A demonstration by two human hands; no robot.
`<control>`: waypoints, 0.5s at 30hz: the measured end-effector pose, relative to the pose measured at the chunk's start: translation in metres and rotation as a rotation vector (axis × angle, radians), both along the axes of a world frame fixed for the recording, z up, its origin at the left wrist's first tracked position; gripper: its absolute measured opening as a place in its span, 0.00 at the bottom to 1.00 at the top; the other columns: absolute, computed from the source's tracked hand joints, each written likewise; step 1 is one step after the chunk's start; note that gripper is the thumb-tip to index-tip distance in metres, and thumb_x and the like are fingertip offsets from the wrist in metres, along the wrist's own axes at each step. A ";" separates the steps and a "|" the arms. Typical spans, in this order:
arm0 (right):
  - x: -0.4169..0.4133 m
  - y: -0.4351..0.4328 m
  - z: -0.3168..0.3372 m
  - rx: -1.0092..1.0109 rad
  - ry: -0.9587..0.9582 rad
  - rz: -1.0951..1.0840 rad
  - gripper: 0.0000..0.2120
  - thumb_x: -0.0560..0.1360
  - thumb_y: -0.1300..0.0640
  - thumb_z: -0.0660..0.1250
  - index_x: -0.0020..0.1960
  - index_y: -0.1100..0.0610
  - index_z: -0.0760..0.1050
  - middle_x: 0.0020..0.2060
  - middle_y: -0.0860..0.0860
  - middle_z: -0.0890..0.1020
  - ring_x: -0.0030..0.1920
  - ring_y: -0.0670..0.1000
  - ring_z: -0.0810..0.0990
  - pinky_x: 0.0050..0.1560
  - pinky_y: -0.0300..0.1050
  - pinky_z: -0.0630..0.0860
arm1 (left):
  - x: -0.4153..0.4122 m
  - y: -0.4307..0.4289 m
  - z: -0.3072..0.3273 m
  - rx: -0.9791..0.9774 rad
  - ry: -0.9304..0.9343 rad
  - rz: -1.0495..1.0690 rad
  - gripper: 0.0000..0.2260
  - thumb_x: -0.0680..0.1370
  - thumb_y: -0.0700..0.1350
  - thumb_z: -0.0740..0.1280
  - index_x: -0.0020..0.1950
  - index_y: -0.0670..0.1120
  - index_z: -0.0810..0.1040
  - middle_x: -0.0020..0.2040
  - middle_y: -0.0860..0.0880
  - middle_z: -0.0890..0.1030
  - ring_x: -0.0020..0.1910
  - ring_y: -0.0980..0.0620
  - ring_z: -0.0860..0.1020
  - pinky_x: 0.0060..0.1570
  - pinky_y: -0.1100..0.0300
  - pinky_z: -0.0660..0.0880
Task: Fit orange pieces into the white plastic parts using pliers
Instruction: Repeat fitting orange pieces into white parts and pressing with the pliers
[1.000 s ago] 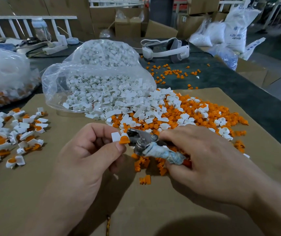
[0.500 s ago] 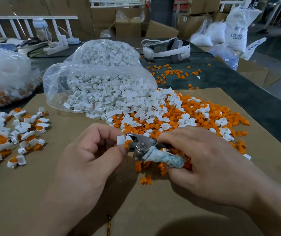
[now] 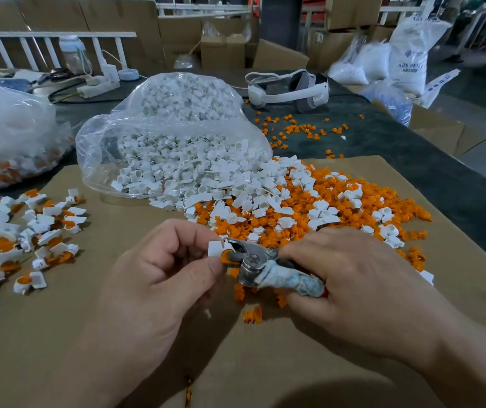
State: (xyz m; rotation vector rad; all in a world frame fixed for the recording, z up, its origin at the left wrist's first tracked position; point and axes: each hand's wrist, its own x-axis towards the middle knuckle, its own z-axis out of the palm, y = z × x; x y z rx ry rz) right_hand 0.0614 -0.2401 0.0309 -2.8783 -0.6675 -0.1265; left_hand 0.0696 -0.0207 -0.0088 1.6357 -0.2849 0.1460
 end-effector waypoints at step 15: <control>-0.002 0.004 -0.001 0.002 -0.052 -0.012 0.19 0.70 0.36 0.49 0.36 0.46 0.71 0.28 0.42 0.71 0.30 0.45 0.70 0.32 0.38 0.61 | -0.001 0.003 0.001 -0.027 0.003 0.004 0.11 0.65 0.54 0.73 0.44 0.53 0.84 0.34 0.44 0.81 0.31 0.50 0.79 0.29 0.63 0.76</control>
